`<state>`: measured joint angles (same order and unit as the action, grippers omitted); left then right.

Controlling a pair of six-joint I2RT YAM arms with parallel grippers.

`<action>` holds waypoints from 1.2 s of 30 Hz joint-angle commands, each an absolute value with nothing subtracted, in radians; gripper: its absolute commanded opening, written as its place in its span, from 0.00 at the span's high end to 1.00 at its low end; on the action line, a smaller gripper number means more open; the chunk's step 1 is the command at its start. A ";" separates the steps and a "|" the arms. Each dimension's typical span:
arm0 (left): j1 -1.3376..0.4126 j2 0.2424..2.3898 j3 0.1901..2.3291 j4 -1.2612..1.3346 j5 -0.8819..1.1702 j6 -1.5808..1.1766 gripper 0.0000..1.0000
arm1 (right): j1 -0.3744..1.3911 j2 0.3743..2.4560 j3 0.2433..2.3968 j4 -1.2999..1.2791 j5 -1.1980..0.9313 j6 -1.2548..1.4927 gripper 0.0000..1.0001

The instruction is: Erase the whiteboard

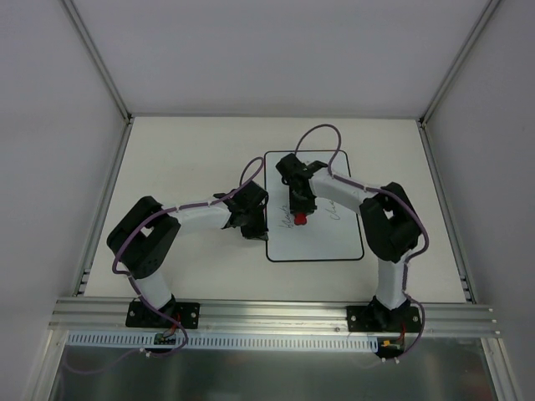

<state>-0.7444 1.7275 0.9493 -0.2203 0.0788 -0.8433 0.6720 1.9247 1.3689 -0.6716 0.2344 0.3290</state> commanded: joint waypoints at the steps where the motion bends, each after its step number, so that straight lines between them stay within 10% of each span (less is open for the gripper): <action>1: -0.738 1.770 0.907 -0.350 0.023 -0.822 1.00 | 0.710 2.038 1.480 -0.669 0.192 0.302 1.00; 13: -0.738 1.766 0.908 -0.350 0.023 -0.822 1.00 | 0.721 2.275 1.782 -0.799 0.163 0.276 1.00; 27: -0.736 1.767 0.905 -0.350 0.015 -0.839 1.00 | 0.844 1.962 1.246 -0.692 0.068 0.351 1.00; 36: -0.736 1.764 0.899 -0.348 0.015 -0.839 1.00 | 0.881 2.014 1.330 -0.679 0.167 0.396 1.00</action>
